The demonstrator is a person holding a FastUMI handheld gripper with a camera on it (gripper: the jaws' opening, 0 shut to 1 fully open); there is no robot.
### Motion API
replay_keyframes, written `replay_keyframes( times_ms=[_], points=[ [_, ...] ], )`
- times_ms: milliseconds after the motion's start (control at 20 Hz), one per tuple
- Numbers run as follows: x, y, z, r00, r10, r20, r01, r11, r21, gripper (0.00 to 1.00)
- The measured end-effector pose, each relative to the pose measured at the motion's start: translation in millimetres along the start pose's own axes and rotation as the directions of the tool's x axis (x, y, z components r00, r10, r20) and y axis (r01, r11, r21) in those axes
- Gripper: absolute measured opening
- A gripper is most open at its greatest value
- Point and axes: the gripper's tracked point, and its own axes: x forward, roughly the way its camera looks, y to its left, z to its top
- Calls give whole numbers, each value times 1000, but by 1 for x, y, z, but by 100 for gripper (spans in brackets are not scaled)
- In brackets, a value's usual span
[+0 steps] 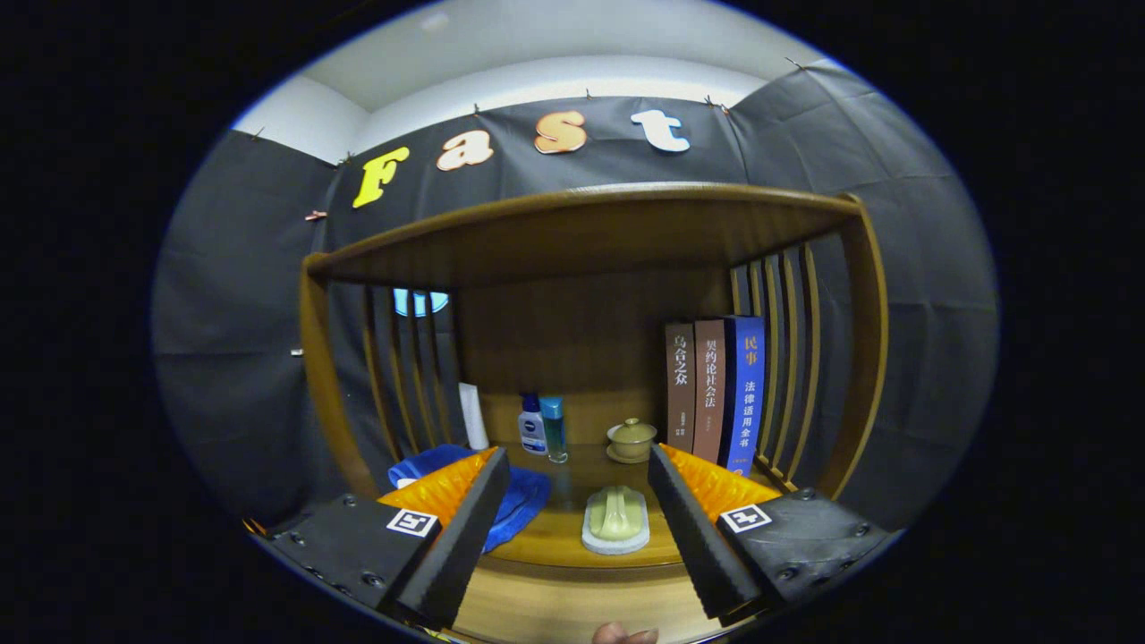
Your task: Pull open the drawer, take out the items inside it, and place them on the countertop above the cabinet.
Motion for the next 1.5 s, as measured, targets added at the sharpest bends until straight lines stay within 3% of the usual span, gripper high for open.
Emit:
replay_keyframes(
  times_ms=[300,500,700,1100,1500],
  points=[
    [-98,13,-3,990,-20,142,24,999,-24,99],
    [-161,29,-52,991,-25,135,31,999,-41,99],
    [-191,38,-111,996,-31,79,36,997,-73,99],
    [-183,27,-203,994,-64,-87,62,998,-24,99],
    [-147,14,-242,980,-86,-180,90,996,14,99]
  ],
)
